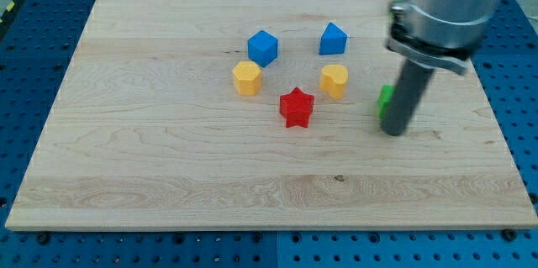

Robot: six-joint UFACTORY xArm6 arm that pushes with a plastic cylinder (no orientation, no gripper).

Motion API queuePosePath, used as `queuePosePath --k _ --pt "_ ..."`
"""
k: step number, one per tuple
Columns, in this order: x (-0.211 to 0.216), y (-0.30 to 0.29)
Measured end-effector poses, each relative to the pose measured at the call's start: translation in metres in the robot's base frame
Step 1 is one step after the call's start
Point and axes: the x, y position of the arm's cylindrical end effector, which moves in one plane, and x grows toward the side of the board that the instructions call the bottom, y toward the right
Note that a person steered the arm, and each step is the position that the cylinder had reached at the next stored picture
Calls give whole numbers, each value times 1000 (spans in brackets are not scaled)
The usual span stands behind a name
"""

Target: Move the green star parallel to the red star

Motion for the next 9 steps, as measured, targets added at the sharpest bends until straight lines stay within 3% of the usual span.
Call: queuePosePath --k 1,2,3,6,9 --pt "4 52" --pt "-45 68" --pt "-67 62" --pt "-67 -11" --pt "-59 -11"
